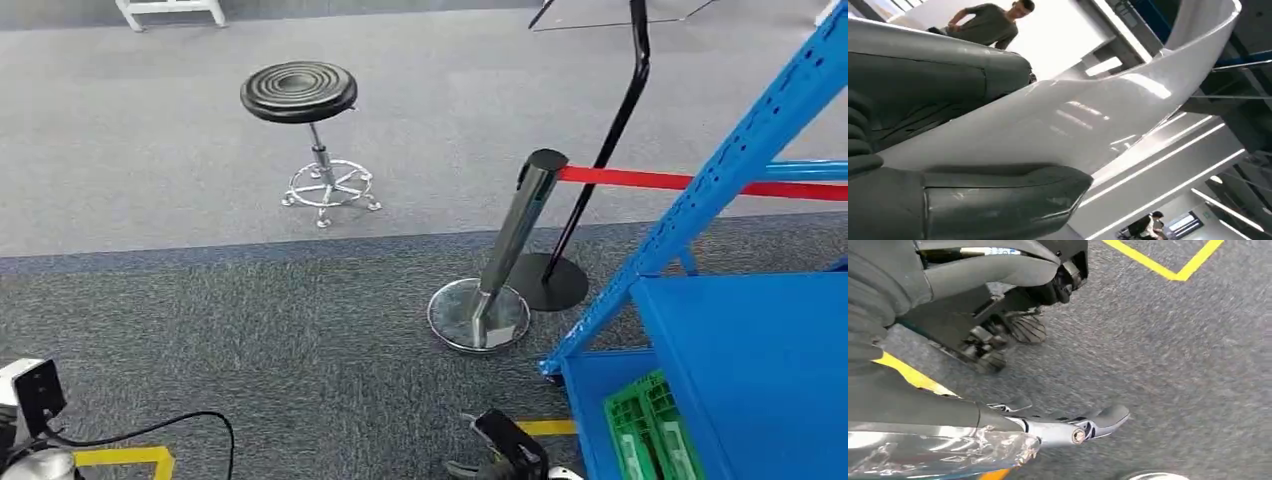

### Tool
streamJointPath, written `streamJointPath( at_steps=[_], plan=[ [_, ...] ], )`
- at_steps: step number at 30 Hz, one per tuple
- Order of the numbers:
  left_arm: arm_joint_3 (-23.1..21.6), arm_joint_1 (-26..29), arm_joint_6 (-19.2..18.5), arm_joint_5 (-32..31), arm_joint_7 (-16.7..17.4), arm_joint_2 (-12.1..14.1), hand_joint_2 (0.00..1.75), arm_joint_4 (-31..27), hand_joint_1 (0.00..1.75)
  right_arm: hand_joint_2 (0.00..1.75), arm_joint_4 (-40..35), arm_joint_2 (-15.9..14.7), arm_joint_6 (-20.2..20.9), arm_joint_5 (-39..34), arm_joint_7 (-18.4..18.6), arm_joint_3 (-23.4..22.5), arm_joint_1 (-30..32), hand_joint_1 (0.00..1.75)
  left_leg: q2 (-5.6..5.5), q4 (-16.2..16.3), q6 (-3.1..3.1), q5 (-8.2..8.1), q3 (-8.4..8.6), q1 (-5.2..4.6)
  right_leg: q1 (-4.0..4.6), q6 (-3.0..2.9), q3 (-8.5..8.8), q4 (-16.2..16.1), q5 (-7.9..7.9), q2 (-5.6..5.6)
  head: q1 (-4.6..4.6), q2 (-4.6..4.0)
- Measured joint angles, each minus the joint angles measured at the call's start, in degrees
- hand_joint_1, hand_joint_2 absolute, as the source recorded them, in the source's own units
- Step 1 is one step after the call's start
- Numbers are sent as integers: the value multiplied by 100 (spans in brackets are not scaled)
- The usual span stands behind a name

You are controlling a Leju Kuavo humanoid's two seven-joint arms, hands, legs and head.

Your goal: Take the parts from the cabinet and place them on the table.

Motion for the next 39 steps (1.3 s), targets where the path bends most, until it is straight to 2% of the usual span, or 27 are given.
streamJointPath(
  at_steps=[2, 3, 4, 6, 7, 8, 9, 12, 14, 16, 17, 18, 19, 21, 22, 23, 26, 28, 29, 31, 32, 33, 34, 35, 37, 38, 39],
  plan=[
    [-2, 2, 0, 0, 0, 0, 175, 2, 175, 175, 0, -7, -11, 7, 2, 4, 15, 0, 37, 809, -59, -281, -426, 36, 2, -6, 1, 2, -13, -108, 0, 0],
    [7, 4, 0, 4, 0, 0, 175, 4, 175, 175, 0, -7, -11, 11, 2, 6, 21, 0, 46, 852, -78, -206, -463, 58, 0, 2, 9, 3, -21, -156, 0, 0],
    [9, 2, -2, 4, 0, 0, 175, 4, 175, 175, 0, -4, -11, 15, 2, 11, 20, 0, 57, 672, -93, -21, -382, 76, -2, 11, 20, 5, -35, -197, -2, 0],
    [4, 1, -2, 2, 0, 0, 175, 2, 175, 175, 0, -4, -11, 17, 2, 24, 13, 0, 151, -199, -102, 487, 63, 99, -14, 57, 65, 20, -73, -278, 0, 0],
    [2, 1, -2, 2, 0, 0, 175, 4, 175, 175, 0, -7, -13, 15, 0, 28, 5, 0, 375, -640, -103, 620, 285, 94, 6, 102, 83, 32, -101, -305, -2, 0],
    [-11, -5, -4, 2, 0, 0, 175, 4, 175, 175, 0, -7, -17, 15, 0, 28, -3, 0, 462, -764, -86, 534, 345, 27, 54, 152, 63, 78, -135, -331, -33, 0],
    [-33, -6, -4, -2, 0, 0, 175, 6, 175, 175, 0, -7, -17, 15, 0, 31, -8, 0, 414, -738, 23, 519, 307, 39, 64, 170, 54, 70, -135, -371, -4, 0],
    [-26, -4, -2, 0, 0, -2, 175, 9, 175, 175, -2, -7, -24, 15, -13, 41, -21, 0, 285, -766, 147, 534, 288, 16, 37, 255, 91, 59, -171, -499, 9, 0],
    [-39, -7, -2, -2, 0, -7, 175, 9, 175, 175, -2, -7, -22, 15, -24, 48, -49, 0, 243, -778, 229, 541, 295, 29, 10, 284, -118, 450, -458, -205, 42, 0],
    [-48, -7, -2, -2, 0, -7, 175, 11, 175, 175, -2, -7, -2, 13, -24, 52, -29, 0, 174, -776, 265, 539, 288, 6, 16, 281, -607, 1465, -909, -87, 50, 0],
    [-48, -7, -2, -2, 0, -7, 175, 11, 175, 175, -2, -7, 2, 13, -24, 52, -7, 0, 138, -773, 280, 535, 287, -11, 16, 272, -828, 1867, -1019, -72, 48, 0],
    [-46, -6, -2, -2, 0, -7, 175, 15, 175, 175, -2, -9, 4, 13, -24, 52, 13, 0, 94, -772, 281, 535, 292, -22, 17, 257, -922, 1989, -978, -68, 48, 0],
    [-46, -7, -2, -2, 0, -7, 175, 15, 175, 175, -2, -9, 7, 13, -24, 52, 22, 0, 58, -771, 281, 535, 298, -32, 20, 237, -889, 1848, -812, -65, 50, 0],
    [-48, -7, -4, -2, 0, -7, 175, 15, 175, 175, -2, -9, 9, 13, -24, 52, 11, 0, -17, -770, 279, 534, 322, -46, 24, 172, -480, 905, -244, -45, 50, 0],
    [-48, -8, -2, -2, 0, -7, 175, 15, 175, 175, -2, -9, 9, 13, -24, 52, 2, 0, -39, -770, 274, 531, 330, -47, 30, 131, -233, 378, -25, 34, 50, 0],
    [-48, -7, -2, -2, 0, -9, 175, 15, 175, 175, -2, -11, 9, 13, -24, 52, -9, 0, -56, -755, 249, 522, 310, -81, 39, 107, -143, 185, -117, 110, 39, 0],
    [-39, -5, -4, -2, 0, -2, 175, 15, 175, 175, -2, -11, 9, 13, -22, 57, -2, 0, -91, -768, 149, 566, 277, -29, 72, 106, -110, 164, -85, 90, 46, 0],
    [-37, -5, -2, -7, 0, 4, 175, 15, 175, 175, -2, 0, 2, 13, -22, 59, -11, 0, -77, -734, 84, 510, 282, -30, 12, 29, -66, 78, -21, 42, 44, 0],
    [-41, -8, 0, -9, 0, 2, 175, 15, 175, 175, -2, 0, 2, 13, -24, 59, -17, 0, -19, -543, 45, 351, 208, -34, 11, 9, -55, 75, -19, 29, -7, 0],
    [-37, -6, -2, -22, 0, 2, 175, 17, 175, 175, -2, 0, 2, 13, -24, 65, -7, 0, 29, 297, -12, -99, -174, 1, 17, -8, -56, 78, -29, -23, -11, 0],
    [-37, -6, -2, -22, 0, 4, 175, 17, 175, 175, -2, 0, 2, 15, -24, 66, 7, 0, 37, 703, -32, -254, -368, 9, 18, -9, -60, 80, -31, -56, -2, 0],
    [-33, -3, -2, -20, 0, 4, 175, 22, 175, 175, -2, -2, -6, 17, -22, 66, 16, 0, 42, 921, -44, -285, -472, 15, 18, -9, -61, 81, -31, -79, -11, 0],
    [-26, -4, -2, -22, 0, 2, 175, 28, 175, 175, -2, -2, -7, 22, -17, 70, 21, 0, 47, 857, -52, -166, -437, 25, 18, -7, -57, 81, -33, -101, -11, 0],
    [-31, -5, -2, -22, 0, 4, 175, 28, 175, 175, -2, 0, -7, 24, -17, 81, 18, 0, 54, 540, -51, 68, -272, 37, 18, -1, -51, 83, -37, -121, -9, 0],
    [-31, -6, -2, -22, 0, 4, 175, 28, 175, 175, -2, 0, -7, 28, -17, 96, 11, 0, 145, -408, -29, 521, 238, 43, 16, 31, -20, 85, -58, -146, -11, 0],
    [-35, -8, -2, -24, 0, 4, 175, 28, 175, 175, -2, 0, -11, 28, -17, 96, 10, 0, 245, -674, -15, 482, 383, 23, 42, 58, -20, 90, -70, -156, -11, 0],
    [-48, -9, -2, -39, 0, 2, 175, 28, 175, 175, -2, 0, -15, 37, -17, 98, 2, 0, 212, -787, 32, 452, 405, 4, 71, 89, -50, 129, -86, -162, -5, 0]
  ],
)
